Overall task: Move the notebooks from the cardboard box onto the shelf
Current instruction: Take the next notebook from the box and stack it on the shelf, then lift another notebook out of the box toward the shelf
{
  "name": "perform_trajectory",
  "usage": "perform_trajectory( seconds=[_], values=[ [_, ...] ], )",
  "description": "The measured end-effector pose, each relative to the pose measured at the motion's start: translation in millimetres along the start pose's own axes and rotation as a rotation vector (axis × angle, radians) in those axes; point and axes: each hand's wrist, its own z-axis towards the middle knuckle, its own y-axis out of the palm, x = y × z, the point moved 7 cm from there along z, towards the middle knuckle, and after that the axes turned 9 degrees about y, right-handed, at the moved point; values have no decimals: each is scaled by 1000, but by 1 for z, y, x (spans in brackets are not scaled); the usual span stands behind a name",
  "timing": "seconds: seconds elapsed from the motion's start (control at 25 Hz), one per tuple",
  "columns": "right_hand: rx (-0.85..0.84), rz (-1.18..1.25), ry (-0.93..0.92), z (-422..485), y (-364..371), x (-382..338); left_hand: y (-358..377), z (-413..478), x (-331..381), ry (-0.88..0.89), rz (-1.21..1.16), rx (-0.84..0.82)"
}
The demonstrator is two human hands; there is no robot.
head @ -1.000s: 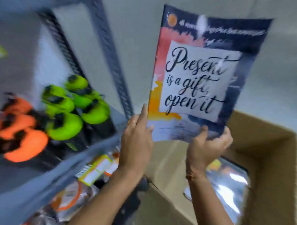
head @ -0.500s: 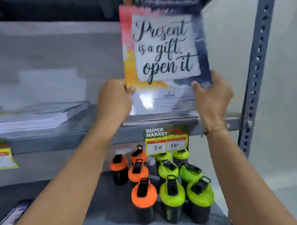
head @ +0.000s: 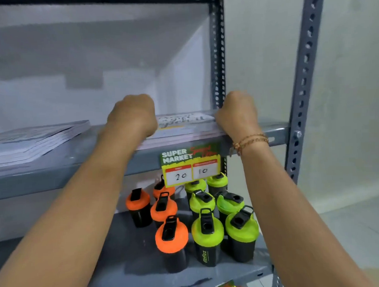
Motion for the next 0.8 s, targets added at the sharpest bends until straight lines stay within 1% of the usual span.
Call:
perform_trajectory(
  seconds=[0.04, 0.08, 0.12, 0.16, 0.2, 0.24, 0.28, 0.32, 0.36, 0.4, 0.44, 0.48, 0.56, 0.64, 0.72, 0.8],
  values=[
    [164, 121, -79, -11, -20, 5, -4, -7, 22, 72, -7, 152],
    [389, 259, -170, -33, -48, 22, 0, -20, 56, 189, -16, 281],
    [623, 347, -252, -62, -70, 49, 10, -42, 96, 338, -15, 400],
    [785, 368, -250, -92, -84, 93, 30, -70, 144, 510, -28, 483],
    [856, 338, -176, -118, -87, 144, 56, -95, 185, 664, -82, 475],
    [852, 283, -14, -141, -85, 207, 90, -118, 227, 796, -200, 364],
    [808, 229, 217, -166, -82, 282, 134, -142, 272, 899, -328, 142],
    [754, 180, 478, -198, -74, 360, 185, -169, 314, 950, -405, -154],
    [685, 137, 717, -236, -67, 426, 238, -200, 347, 986, -411, -461],
    [607, 89, 957, -273, -56, 480, 285, -228, 373, 1018, -393, -699],
    [526, 17, 1206, -320, -53, 532, 327, -264, 403, 1052, -379, -907],
    [461, -63, 1413, -368, -54, 575, 367, -303, 430, 1072, -363, -1080],
    [303, -124, 1722, -447, -49, 630, 434, -367, 460, 1065, -287, -1300],
    [234, -103, 1945, -502, -47, 656, 494, -412, 464, 988, -208, -1389],
    [226, -143, 2043, -532, -48, 673, 549, -439, 456, 860, -177, -1380],
    [214, -201, 2046, -546, -47, 684, 582, -458, 448, 718, -225, -1354]
  ],
)
